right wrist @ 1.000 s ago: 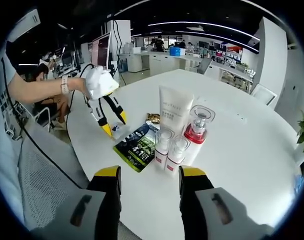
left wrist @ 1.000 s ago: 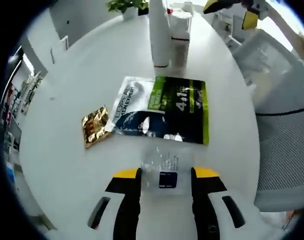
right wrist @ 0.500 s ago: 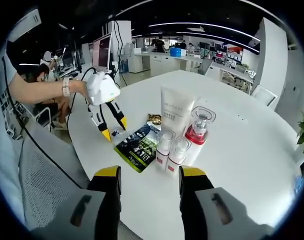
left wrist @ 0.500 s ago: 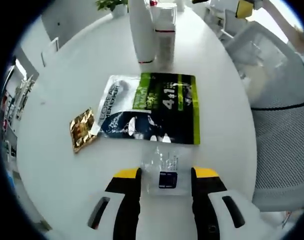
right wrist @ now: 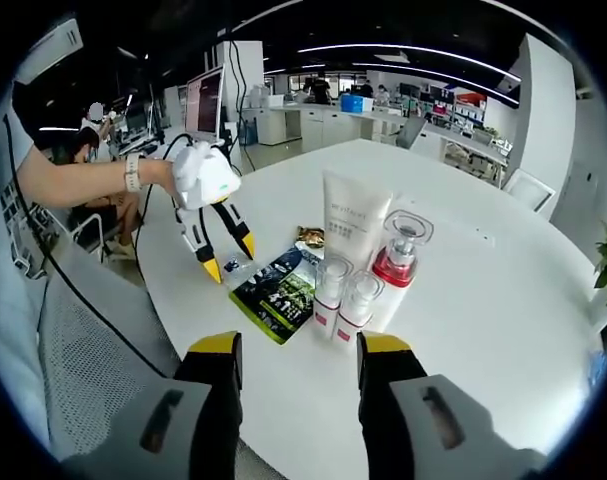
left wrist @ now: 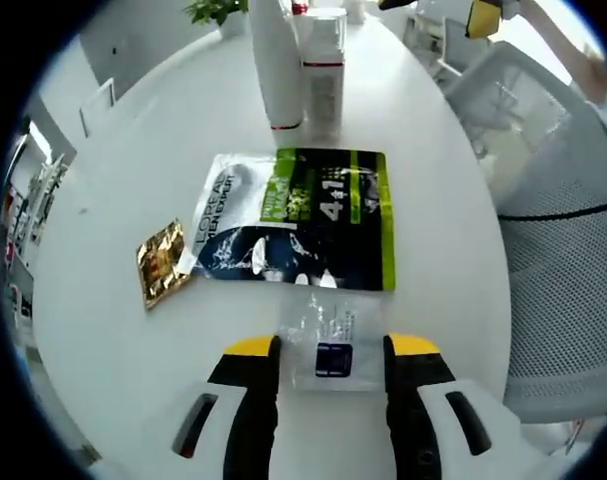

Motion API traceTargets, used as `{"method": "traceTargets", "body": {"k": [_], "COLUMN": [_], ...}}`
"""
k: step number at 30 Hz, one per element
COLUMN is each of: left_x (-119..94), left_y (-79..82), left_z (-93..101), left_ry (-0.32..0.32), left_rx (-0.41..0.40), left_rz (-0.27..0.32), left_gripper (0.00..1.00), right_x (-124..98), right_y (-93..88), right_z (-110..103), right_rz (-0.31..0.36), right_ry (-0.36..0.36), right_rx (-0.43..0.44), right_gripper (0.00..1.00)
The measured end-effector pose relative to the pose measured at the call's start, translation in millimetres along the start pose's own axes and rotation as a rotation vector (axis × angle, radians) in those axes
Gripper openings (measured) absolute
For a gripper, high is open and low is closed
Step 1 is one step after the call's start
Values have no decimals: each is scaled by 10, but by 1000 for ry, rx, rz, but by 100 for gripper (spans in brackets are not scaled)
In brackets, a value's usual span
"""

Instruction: Arrange the skincare products in the storage area until every visible bottle or jar stands upright without overlapping.

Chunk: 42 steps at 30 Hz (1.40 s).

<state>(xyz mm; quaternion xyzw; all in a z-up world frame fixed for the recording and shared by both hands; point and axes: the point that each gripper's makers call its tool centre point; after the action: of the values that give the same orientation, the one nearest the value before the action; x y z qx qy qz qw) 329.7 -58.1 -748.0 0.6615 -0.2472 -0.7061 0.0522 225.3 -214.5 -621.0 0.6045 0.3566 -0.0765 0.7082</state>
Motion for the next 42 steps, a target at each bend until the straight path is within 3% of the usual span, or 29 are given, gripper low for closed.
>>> {"method": "traceTargets", "body": {"k": [18, 24, 32, 42], "left_x": [0, -100, -237, -253], "left_y": [-5, 65, 145, 265], "left_z": [-60, -91, -362, -730], "left_ry": [31, 33, 88, 123], "left_rx": [-2, -8, -50, -138], "left_rz": [14, 50, 91, 131], "left_gripper": [57, 60, 61, 61], "right_x": [-32, -42, -39, -50], "right_y": [-6, 4, 3, -9], "right_z": [-43, -48, -58, -12], "right_rz": [4, 8, 7, 4], "right_ry": [-3, -6, -3, -11], "right_rx": [6, 7, 8, 18], "right_gripper": [46, 46, 46, 46]}}
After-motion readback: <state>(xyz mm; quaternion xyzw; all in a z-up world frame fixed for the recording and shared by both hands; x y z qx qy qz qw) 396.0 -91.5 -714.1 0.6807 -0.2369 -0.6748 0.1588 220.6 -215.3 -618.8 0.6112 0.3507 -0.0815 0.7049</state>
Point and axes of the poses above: the point that each gripper's makers call its tool centre point, and the gripper's own axes: x roughly forward along the fingers, z roughly to its right, y roughly out of its top, and after that the axes turned 2 degrees about z, right-handed
